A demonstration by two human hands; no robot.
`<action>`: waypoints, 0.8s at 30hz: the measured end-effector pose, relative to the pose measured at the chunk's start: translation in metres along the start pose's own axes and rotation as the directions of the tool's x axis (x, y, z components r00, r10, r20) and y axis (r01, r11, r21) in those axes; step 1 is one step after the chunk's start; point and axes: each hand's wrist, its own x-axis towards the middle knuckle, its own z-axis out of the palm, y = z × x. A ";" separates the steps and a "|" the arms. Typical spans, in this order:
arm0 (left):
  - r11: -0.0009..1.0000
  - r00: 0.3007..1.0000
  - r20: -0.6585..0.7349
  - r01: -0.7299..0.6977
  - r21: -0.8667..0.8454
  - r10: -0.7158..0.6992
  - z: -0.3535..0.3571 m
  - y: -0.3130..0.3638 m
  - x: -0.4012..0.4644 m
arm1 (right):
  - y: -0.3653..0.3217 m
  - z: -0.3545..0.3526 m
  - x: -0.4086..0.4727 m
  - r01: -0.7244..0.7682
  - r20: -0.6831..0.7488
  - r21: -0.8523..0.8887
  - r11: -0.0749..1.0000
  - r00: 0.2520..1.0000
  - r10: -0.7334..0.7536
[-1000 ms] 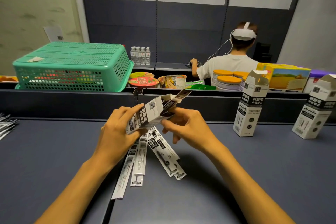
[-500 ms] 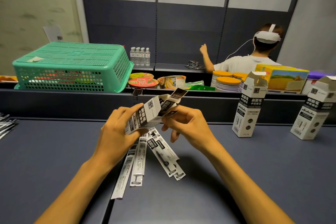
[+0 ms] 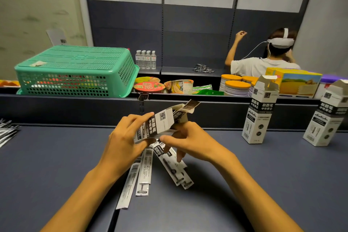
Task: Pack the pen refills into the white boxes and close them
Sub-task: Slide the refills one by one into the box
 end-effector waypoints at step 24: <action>0.998 0.998 -0.025 0.048 -0.027 -0.049 -0.002 0.001 0.001 | 0.000 -0.001 -0.005 0.366 -0.504 0.084 0.927 0.818 -0.277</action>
